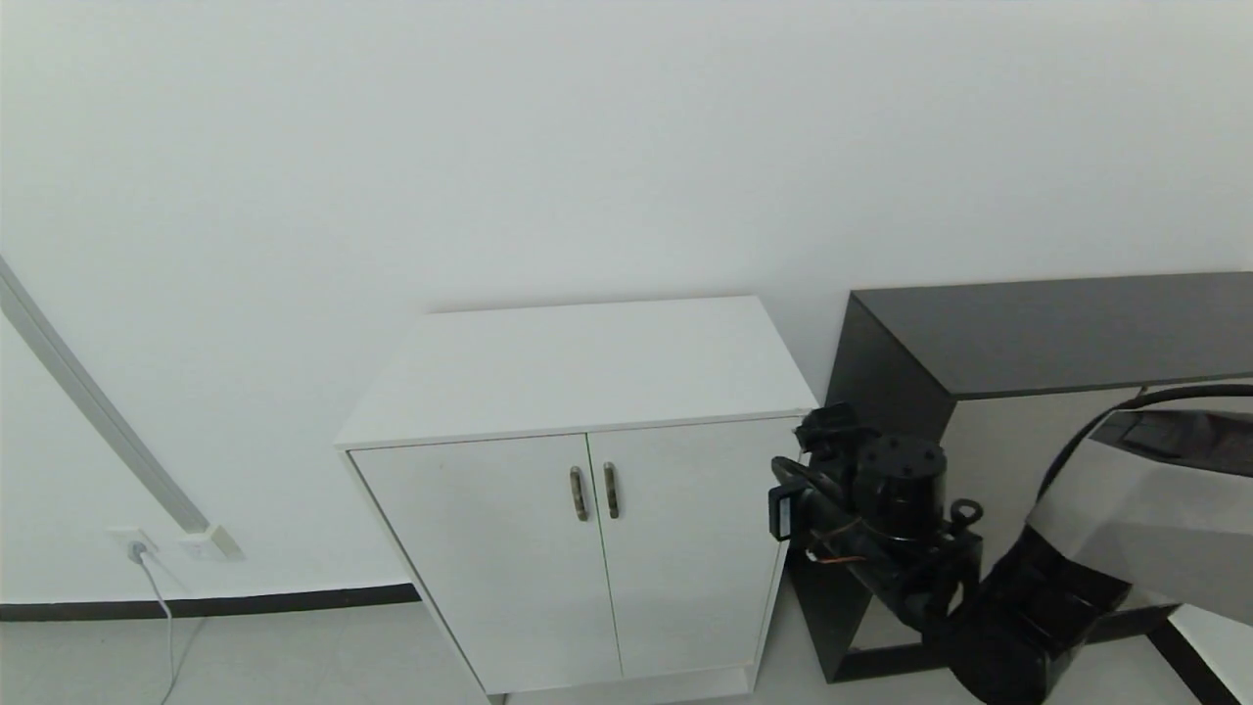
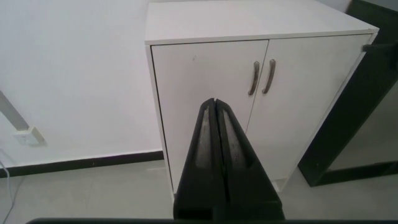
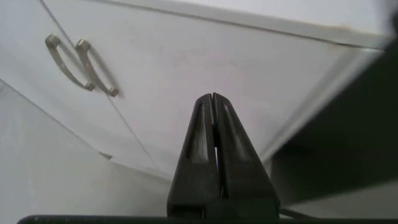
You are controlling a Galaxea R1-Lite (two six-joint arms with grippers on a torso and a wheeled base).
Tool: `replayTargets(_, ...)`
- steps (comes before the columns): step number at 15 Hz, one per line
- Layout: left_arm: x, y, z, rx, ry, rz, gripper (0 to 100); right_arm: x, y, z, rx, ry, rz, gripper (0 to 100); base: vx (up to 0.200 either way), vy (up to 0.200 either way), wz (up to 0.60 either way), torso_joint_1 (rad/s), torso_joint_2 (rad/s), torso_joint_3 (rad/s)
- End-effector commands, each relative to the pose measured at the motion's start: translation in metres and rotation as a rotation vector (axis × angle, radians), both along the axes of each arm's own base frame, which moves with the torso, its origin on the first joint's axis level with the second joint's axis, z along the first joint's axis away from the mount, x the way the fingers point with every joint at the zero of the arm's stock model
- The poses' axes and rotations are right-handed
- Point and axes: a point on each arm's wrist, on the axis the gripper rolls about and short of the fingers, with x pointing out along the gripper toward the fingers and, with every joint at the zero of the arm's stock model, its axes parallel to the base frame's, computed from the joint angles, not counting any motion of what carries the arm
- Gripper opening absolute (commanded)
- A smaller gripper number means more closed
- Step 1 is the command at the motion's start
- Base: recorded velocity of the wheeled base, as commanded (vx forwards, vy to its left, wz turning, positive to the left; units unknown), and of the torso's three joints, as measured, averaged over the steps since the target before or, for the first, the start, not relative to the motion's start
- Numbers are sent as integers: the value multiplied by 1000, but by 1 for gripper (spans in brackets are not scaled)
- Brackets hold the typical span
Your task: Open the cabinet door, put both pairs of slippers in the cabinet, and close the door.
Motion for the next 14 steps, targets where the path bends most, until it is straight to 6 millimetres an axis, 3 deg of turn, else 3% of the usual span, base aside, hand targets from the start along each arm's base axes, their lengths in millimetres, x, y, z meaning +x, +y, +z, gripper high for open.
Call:
replayTargets(1,0,0,0,0,1,0,0,-20,-45,17,23,-46,-95,0,0,0,0,0,0,0)
replayTargets(2,0,0,0,0,1,0,0,-22,-53,18,22,-49,-114,0,0,0,0,0,0,0)
replayTargets(6,0,0,0,0,1,-1,0,-41,-124,25,14,-57,-319,0,0,0,0,0,0,0)
replayTargets(9,0,0,0,0,1,-1,0,-68,-159,35,17,-64,-405,0,0,0,0,0,0,0)
replayTargets(13,0,0,0,1,1,-3,0,-118,-171,39,15,-51,-385,0,0,0,0,0,0,0)
replayTargets(14,0,0,0,1,1,-3,0,-122,-171,40,18,-54,-386,0,0,0,0,0,0,0)
